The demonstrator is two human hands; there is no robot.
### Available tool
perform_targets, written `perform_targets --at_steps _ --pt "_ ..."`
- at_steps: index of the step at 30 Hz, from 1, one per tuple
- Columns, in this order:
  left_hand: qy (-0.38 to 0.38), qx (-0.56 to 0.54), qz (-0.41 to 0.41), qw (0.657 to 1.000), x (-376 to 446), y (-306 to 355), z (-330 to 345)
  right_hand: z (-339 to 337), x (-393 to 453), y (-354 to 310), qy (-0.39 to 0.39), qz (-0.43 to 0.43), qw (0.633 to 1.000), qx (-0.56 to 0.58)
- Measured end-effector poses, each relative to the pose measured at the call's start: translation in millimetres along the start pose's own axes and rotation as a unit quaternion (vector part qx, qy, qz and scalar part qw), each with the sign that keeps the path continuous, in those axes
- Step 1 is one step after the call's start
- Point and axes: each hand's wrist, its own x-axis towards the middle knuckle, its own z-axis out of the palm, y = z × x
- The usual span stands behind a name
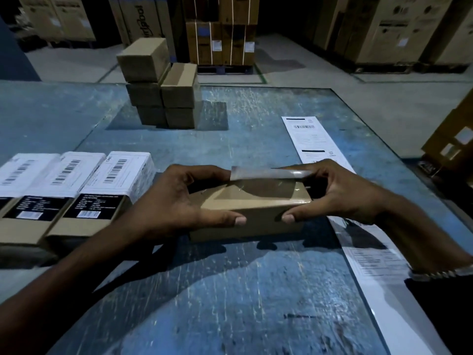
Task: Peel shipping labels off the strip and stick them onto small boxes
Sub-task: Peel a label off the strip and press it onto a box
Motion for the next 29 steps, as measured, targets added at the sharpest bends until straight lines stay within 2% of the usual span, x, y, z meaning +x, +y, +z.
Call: perform_targets --at_steps 9,18,24,29 --pt "0.017 -0.028 0.031 0.999 -8 -7 6 1 0 -1 0.018 -0.006 1.000 -0.014" --pt "0.033 -0.038 0.059 0.997 -9 -11 8 1 2 5 0.014 -0.026 0.999 0.043" --pt "0.037 0.013 0.090 0.995 -5 -8 7 0 3 7 -0.002 -0.020 0.997 0.080" --pt "-0.043 0.113 0.159 0.980 4 -2 3 0 4 11 -0.011 -0.030 0.996 0.089"
